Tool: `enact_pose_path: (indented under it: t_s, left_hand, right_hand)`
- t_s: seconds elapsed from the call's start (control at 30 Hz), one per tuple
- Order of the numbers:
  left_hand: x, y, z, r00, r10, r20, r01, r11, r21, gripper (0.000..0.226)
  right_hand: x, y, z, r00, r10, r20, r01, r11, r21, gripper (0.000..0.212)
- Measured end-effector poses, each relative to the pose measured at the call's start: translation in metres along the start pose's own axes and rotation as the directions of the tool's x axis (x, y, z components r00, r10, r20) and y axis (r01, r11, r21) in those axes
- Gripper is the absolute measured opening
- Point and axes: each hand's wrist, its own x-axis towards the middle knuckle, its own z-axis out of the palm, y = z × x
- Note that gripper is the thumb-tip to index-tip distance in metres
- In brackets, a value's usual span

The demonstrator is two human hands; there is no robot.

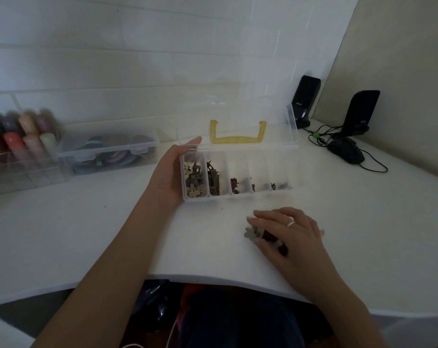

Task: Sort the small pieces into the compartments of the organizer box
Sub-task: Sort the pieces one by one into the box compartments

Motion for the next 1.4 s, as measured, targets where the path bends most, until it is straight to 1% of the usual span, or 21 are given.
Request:
enact_pose_path:
  t_s: [0.07, 0.13, 0.2, 0.27, 0.33, 0.47, 0.53, 0.63, 0.67, 0.73, 0.8, 0.87, 0.9, 0.97, 1.03, 1.1, 1.17, 1.2, 1.27, 1.33, 1.4]
  left_hand:
    - [-0.001, 0.0, 0.001, 1.0, 0.005, 0.004, -0.005, 1.0, 0.001, 0.033]
    - [0.0, 0.0, 0.001, 1.0, 0.006, 0.01, -0.006, 1.0, -0.003, 0.036]
    - [0.001, 0.0, 0.0, 1.0, 0.008, 0.01, -0.008, 1.0, -0.003, 0.039]
    - [0.003, -0.001, -0.002, 1.0, 0.007, 0.015, -0.006, 1.0, -0.008, 0.038]
    - [0.005, -0.002, -0.004, 1.0, -0.003, 0.013, 0.003, 1.0, -0.017, 0.036]
    - [0.006, -0.001, -0.006, 1.0, 0.007, 0.003, -0.007, 1.0, -0.021, 0.034]
    - [0.005, 0.0, -0.005, 1.0, 0.015, 0.005, -0.015, 1.0, -0.011, 0.036]
    - [0.004, -0.001, -0.004, 1.0, 0.005, 0.015, -0.005, 1.0, -0.025, 0.039]
    - [0.003, -0.001, -0.003, 1.0, -0.005, 0.03, 0.006, 0.999, -0.037, 0.04]
    - [0.001, 0.0, -0.003, 0.998, -0.006, 0.057, 0.009, 0.999, -0.047, 0.033]
    - [0.0, 0.001, -0.005, 0.997, 0.005, 0.08, 0.0, 0.998, -0.058, 0.027]
    - [0.001, 0.002, -0.006, 0.997, -0.011, 0.072, 0.017, 0.996, -0.083, 0.028]
    - [0.002, 0.003, -0.005, 0.998, -0.025, 0.054, 0.03, 0.995, -0.091, 0.027]
    - [0.001, 0.005, -0.002, 0.997, -0.055, 0.053, 0.061, 0.993, -0.099, 0.021]
    - [-0.001, 0.005, 0.001, 0.996, -0.056, 0.067, 0.064, 0.992, -0.11, 0.017]
    - [-0.001, 0.004, 0.002, 0.997, -0.029, 0.071, 0.035, 0.995, -0.095, 0.022]
    - [-0.002, 0.004, 0.003, 0.996, -0.026, 0.082, 0.034, 0.995, -0.092, 0.027]
    - [-0.002, 0.003, 0.003, 0.996, -0.033, 0.081, 0.041, 0.994, -0.103, 0.028]
    - [0.001, 0.003, 0.0, 0.998, -0.042, 0.037, 0.046, 0.993, -0.108, 0.026]
    - [0.006, 0.002, -0.004, 0.999, -0.031, -0.013, 0.03, 0.998, -0.05, 0.037]
    - [0.01, 0.0, -0.004, 0.999, -0.018, -0.038, 0.017, 1.0, -0.018, 0.03]
  right_hand:
    - [0.0, 0.001, 0.003, 1.0, -0.002, -0.02, 0.001, 1.0, -0.007, 0.031]
    - [0.001, 0.003, 0.003, 0.998, 0.012, -0.067, -0.01, 1.0, 0.029, 0.026]
    - [0.002, 0.003, -0.002, 0.989, 0.063, -0.134, -0.047, 0.992, 0.119, 0.025]
    - [0.003, 0.001, -0.006, 0.979, 0.116, -0.168, -0.078, 0.974, 0.214, 0.026]
    - [0.003, 0.001, -0.006, 0.98, 0.13, -0.151, -0.09, 0.965, 0.245, 0.023]
    - [0.007, -0.004, -0.004, 0.986, 0.126, -0.112, -0.091, 0.956, 0.28, 0.027]
    - [0.021, -0.016, -0.007, 0.992, 0.079, -0.096, -0.047, 0.953, 0.298, 0.024]
    - [0.055, -0.04, -0.011, 0.993, -0.081, -0.082, 0.099, 0.963, 0.25, 0.011]
    - [0.07, -0.049, -0.011, 0.99, -0.118, -0.083, 0.134, 0.965, 0.227, 0.01]
    - [0.101, -0.064, -0.009, 0.981, -0.167, -0.102, 0.182, 0.97, 0.162, 0.012]
    - [0.126, -0.07, 0.004, 0.974, -0.211, -0.087, 0.215, 0.976, 0.029, 0.015]
    - [0.139, -0.068, 0.022, 0.966, -0.258, -0.021, 0.253, 0.96, -0.118, 0.018]
    - [0.14, -0.066, 0.03, 0.963, -0.271, -0.007, 0.267, 0.952, -0.15, 0.017]
    - [0.135, -0.059, 0.041, 0.964, -0.261, -0.05, 0.25, 0.954, -0.164, 0.016]
    - [0.129, -0.055, 0.045, 0.962, -0.266, -0.068, 0.251, 0.952, -0.177, 0.024]
    - [0.126, -0.052, 0.044, 0.961, -0.273, -0.05, 0.263, 0.954, -0.143, 0.033]
    - [0.123, -0.047, 0.035, 0.971, -0.229, -0.073, 0.227, 0.973, -0.034, 0.037]
    - [0.121, -0.043, 0.028, 0.976, -0.187, -0.108, 0.193, 0.98, 0.043, 0.037]
    - [0.112, -0.031, 0.01, 0.973, -0.086, -0.214, 0.124, 0.978, 0.17, 0.032]
    - [0.093, -0.015, -0.008, 0.957, 0.03, -0.288, 0.038, 0.972, 0.23, 0.026]
    - [0.064, -0.001, -0.019, 0.928, 0.165, -0.334, -0.071, 0.958, 0.277, 0.021]
